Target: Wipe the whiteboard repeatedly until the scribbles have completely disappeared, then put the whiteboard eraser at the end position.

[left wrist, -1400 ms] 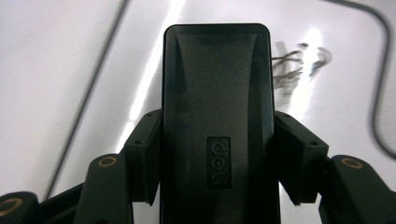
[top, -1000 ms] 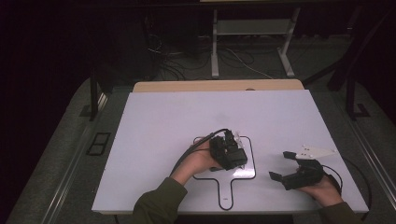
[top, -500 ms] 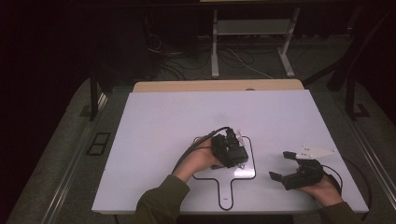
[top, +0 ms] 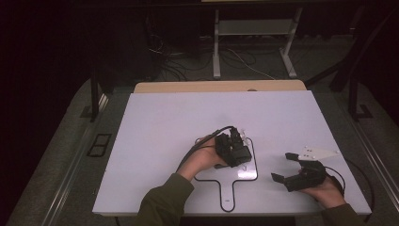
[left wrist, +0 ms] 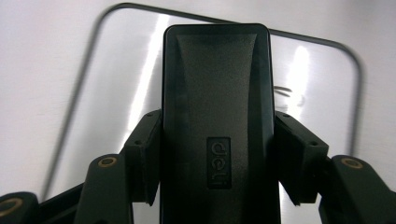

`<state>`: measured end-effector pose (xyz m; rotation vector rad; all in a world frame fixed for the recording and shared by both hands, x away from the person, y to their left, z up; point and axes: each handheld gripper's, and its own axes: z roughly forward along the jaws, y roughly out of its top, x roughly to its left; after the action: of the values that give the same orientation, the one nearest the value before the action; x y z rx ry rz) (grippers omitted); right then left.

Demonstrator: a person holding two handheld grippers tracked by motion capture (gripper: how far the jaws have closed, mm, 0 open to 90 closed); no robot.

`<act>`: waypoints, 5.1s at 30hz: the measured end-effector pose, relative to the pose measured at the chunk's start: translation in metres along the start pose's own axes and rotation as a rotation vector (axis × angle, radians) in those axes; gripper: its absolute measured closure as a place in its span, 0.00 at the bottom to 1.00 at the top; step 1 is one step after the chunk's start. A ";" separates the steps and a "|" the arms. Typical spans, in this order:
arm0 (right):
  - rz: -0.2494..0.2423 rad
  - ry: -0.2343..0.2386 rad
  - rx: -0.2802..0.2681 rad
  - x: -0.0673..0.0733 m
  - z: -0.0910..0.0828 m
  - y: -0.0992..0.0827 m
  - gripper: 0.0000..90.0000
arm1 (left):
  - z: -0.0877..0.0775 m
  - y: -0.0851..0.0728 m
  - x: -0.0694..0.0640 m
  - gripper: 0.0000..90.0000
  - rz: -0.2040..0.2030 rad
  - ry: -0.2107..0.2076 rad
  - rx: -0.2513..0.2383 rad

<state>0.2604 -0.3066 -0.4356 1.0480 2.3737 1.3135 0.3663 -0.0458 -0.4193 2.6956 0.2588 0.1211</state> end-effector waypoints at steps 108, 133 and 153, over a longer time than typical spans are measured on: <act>0.008 0.014 -0.011 -0.001 -0.001 0.000 0.00 | -0.034 0.011 0.015 0.43 -0.032 -0.017 -0.066; 0.015 0.030 -0.022 -0.001 0.000 0.001 0.00 | -0.025 0.012 0.118 0.43 -0.307 0.079 -0.077; 0.023 0.035 -0.025 -0.002 -0.001 0.001 0.00 | 0.016 0.006 0.148 0.43 -0.388 0.132 -0.009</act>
<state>0.2620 -0.3079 -0.4348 1.0559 2.3712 1.3772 0.5145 -0.0281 -0.4242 2.5762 0.8098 0.1823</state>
